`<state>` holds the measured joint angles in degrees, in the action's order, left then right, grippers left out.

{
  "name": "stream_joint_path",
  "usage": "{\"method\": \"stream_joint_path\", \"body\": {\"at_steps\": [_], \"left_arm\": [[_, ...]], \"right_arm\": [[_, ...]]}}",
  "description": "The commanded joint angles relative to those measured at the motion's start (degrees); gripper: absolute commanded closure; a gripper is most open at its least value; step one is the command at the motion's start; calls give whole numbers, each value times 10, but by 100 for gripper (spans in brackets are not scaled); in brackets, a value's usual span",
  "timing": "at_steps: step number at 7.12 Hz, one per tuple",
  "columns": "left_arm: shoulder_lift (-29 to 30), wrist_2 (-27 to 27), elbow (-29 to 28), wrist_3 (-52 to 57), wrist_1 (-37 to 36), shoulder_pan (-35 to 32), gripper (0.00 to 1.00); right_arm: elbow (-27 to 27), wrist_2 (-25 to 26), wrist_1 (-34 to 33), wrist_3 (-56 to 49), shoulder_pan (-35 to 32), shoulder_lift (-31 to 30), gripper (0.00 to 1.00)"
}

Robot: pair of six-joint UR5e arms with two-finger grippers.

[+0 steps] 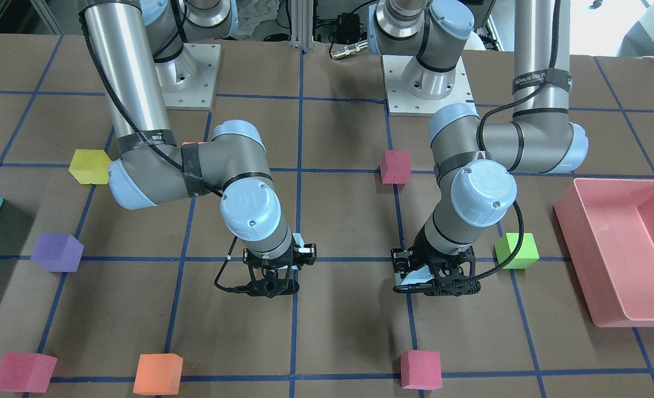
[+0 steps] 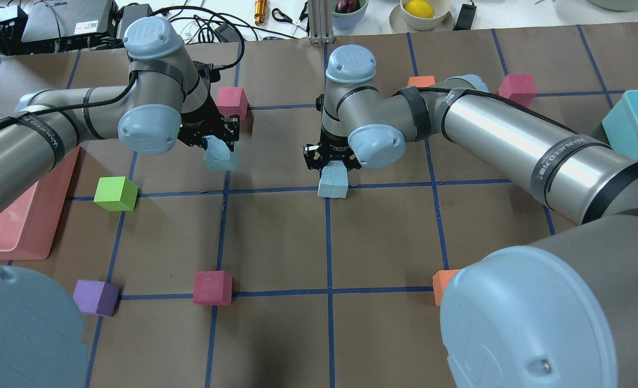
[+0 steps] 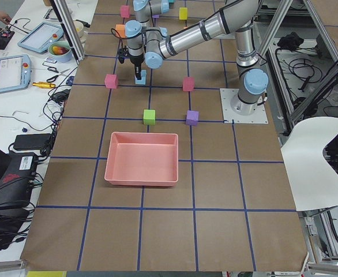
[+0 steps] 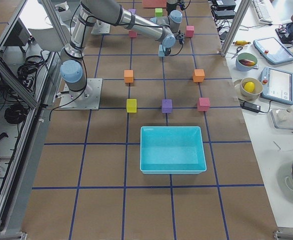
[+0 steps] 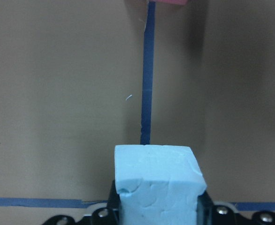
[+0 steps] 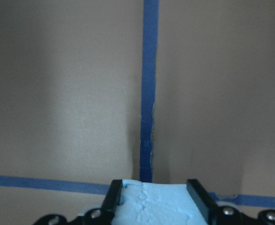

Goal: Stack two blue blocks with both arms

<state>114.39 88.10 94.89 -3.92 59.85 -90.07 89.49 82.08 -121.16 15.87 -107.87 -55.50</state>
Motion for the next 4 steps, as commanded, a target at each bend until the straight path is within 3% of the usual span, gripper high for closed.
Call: {"method": "stream_joint_path", "body": {"at_steps": [1, 3, 4], "left_arm": [[2, -1, -25, -3, 28, 0, 76], [-14, -10, -26, -15, 42, -15, 76], [-24, -10, -27, -17, 44, -27, 76]], "right_arm": [[15, 5, -34, 3, -6, 7, 0], [3, 6, -21, -3, 5, -7, 0], [-3, 5, 15, -5, 13, -43, 0]]}}
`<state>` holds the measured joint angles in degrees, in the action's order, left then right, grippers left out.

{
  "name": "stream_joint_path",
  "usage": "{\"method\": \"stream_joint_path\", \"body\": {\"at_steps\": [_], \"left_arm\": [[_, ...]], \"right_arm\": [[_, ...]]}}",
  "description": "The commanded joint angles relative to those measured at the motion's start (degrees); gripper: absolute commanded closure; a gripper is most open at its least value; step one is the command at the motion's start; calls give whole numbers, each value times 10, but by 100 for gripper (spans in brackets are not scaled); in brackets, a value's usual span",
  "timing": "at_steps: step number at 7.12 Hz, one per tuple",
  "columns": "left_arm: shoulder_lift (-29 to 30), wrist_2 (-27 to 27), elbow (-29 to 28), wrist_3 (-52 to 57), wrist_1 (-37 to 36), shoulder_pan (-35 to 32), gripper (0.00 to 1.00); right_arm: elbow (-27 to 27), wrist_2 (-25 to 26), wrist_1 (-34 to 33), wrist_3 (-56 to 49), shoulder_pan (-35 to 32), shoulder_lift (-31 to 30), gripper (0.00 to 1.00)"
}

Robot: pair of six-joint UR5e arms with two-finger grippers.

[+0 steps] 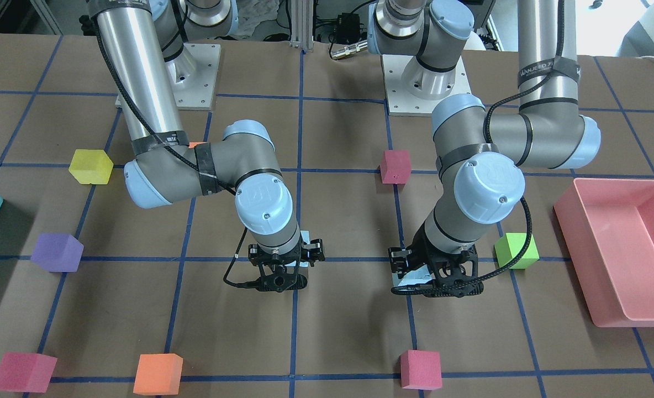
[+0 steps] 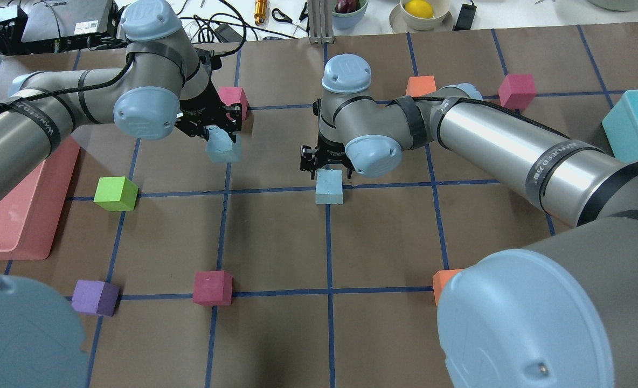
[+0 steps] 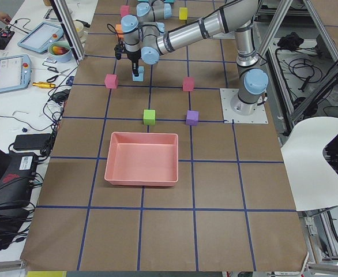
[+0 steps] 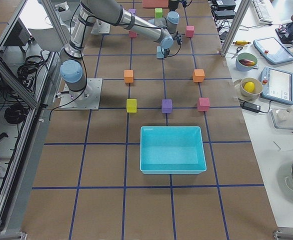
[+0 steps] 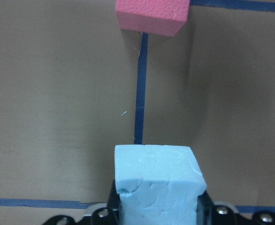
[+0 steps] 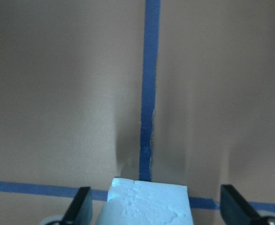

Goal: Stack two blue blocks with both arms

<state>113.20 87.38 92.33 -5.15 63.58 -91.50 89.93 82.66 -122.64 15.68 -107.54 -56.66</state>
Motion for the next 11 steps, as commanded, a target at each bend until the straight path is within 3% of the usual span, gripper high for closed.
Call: {"method": "stream_joint_path", "body": {"at_steps": [1, 3, 4, 6, 11], "left_arm": [[-18, -4, -5, -22, 15, -18, 76], [-30, -12, -6, -106, 15, -68, 76], [-20, -13, -8, -163, 11, -103, 76], [-11, -6, -7, -207, 2, -157, 76], [26, -10, -7, -240, -35, -197, 81]], "right_arm": [[-11, -3, 76, -9, 37, -75, 0], [-47, -1, 257, -45, 97, -184, 0], [-78, 27, 318, -51, 115, -218, 0], [-130, 68, 412, -67, 117, -235, 0], [-124, 68, 354, -86, 116, -237, 0]]}}
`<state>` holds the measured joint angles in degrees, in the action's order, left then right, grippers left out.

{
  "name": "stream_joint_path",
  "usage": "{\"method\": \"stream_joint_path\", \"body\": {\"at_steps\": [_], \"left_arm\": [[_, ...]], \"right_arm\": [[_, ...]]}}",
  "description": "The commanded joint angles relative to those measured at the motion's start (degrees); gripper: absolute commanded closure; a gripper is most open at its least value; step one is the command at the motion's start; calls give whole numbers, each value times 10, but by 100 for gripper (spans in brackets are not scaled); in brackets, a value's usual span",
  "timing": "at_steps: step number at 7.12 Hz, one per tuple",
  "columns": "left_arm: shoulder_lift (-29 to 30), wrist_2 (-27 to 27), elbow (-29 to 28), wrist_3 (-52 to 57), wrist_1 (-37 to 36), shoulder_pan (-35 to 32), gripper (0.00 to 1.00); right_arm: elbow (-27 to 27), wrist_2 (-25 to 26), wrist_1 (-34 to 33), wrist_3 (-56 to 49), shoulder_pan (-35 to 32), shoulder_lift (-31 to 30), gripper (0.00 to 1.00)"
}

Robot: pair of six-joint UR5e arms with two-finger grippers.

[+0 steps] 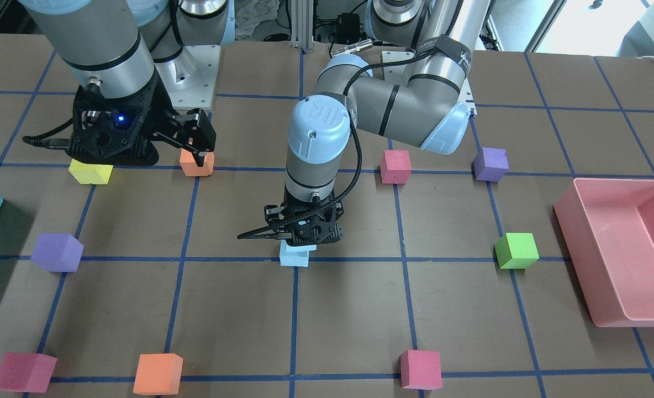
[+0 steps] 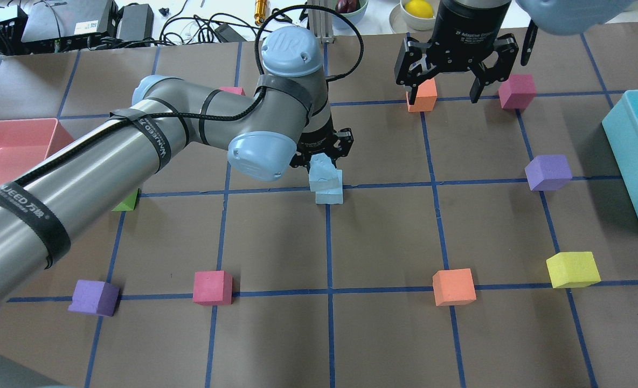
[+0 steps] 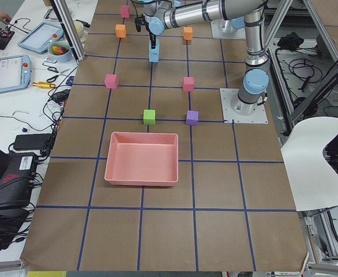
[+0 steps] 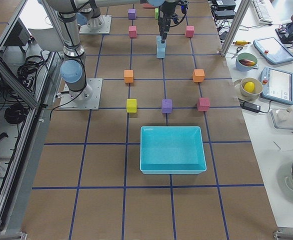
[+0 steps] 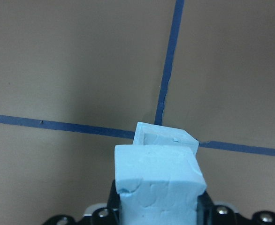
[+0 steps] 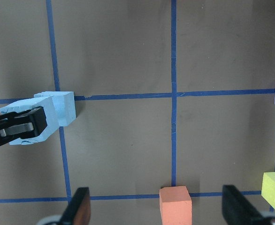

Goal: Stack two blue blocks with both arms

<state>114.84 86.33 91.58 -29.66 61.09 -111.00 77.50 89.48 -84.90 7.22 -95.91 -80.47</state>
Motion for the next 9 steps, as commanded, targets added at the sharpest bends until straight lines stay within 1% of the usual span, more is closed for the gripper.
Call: {"method": "stream_joint_path", "body": {"at_steps": [1, 2, 3, 4, 6, 7, 8, 9], "left_arm": [[14, 1, -1, 6, -11, -7, 81], [17, 1, 0, 7, -16, -9, 80], [24, 1, 0, 1, -25, -10, 57], [29, 0, 1, 7, -29, -11, 1], [12, 2, -2, 12, -30, -9, 0], [-10, 5, -8, 59, -19, -2, 0], [-34, 6, -11, 98, 3, 16, 0], [-64, 5, -7, 122, 44, 58, 0]], "right_arm": [[0, 1, -64, 0, -1, 7, 0], [1, 2, -66, 0, -1, 7, 0], [1, 1, -64, 0, -1, 7, 0], [1, 1, -66, 0, -1, 7, 0], [1, 0, -66, -1, -1, 7, 0], [1, 0, -64, -1, -1, 7, 0], [1, 0, -63, -1, -1, 7, 0], [1, 1, -63, -1, -1, 7, 0]]}}
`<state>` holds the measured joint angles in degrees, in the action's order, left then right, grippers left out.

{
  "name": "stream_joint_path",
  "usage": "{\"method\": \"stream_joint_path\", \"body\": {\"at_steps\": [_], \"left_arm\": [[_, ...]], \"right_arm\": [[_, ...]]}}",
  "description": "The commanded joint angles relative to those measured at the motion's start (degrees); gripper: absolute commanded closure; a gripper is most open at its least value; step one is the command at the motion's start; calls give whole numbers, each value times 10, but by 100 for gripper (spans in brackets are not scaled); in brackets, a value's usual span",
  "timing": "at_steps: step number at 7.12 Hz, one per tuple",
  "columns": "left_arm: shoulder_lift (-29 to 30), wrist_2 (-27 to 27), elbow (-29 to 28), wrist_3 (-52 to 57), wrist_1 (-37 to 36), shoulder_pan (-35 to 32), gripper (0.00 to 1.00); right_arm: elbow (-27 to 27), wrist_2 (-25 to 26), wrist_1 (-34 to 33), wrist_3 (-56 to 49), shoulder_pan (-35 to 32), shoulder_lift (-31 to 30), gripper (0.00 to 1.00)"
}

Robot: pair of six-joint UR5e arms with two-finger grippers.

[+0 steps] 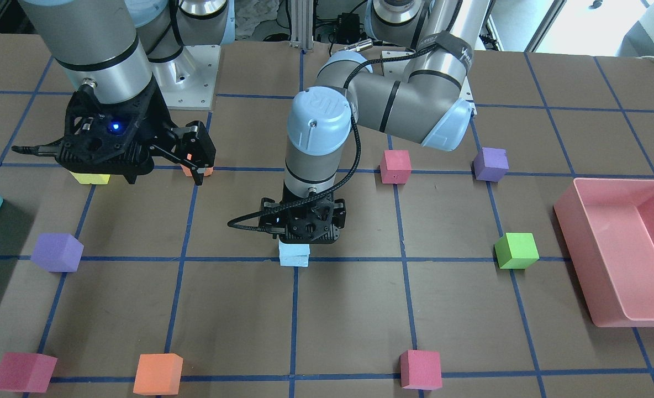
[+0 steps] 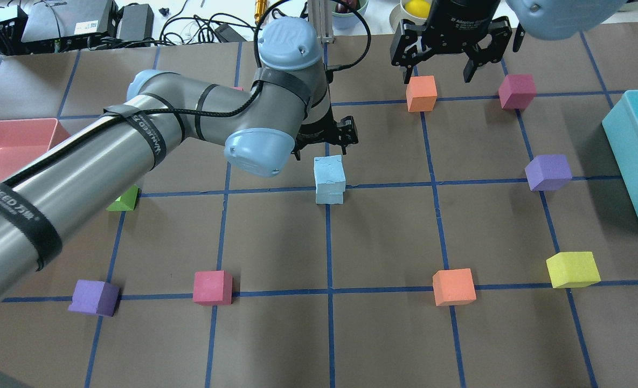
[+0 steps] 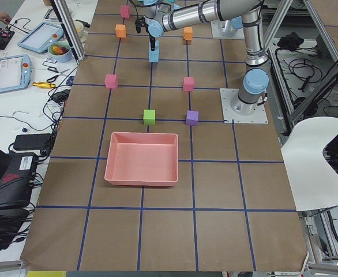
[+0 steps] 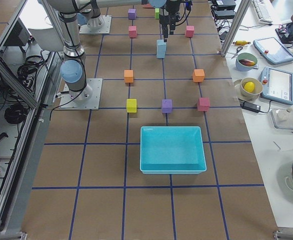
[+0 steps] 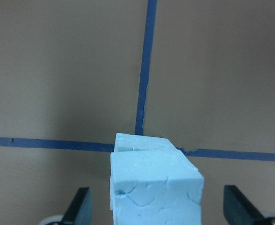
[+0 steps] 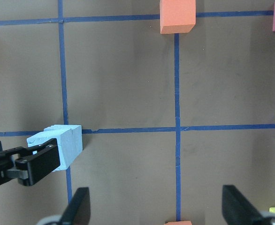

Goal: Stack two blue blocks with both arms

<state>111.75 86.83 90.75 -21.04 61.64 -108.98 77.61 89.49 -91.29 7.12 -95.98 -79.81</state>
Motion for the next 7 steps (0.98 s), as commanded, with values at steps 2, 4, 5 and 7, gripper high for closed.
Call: {"method": "stream_joint_path", "body": {"at_steps": [2, 4, 5, 7], "left_arm": [[-97, -2, -1, 157, 126, 122, 0], [-174, 2, 0, 201, 197, 189, 0], [-207, 16, -1, 232, 199, 217, 0], [-245, 19, 7, 221, 249, 222, 0]], "right_arm": [[0, 1, 1, 0, 0, 0, 0], [0, 1, 1, 0, 0, 0, 0], [0, 0, 2, -1, 0, 0, 0], [1, 0, 2, -1, 0, 0, 0]]}}
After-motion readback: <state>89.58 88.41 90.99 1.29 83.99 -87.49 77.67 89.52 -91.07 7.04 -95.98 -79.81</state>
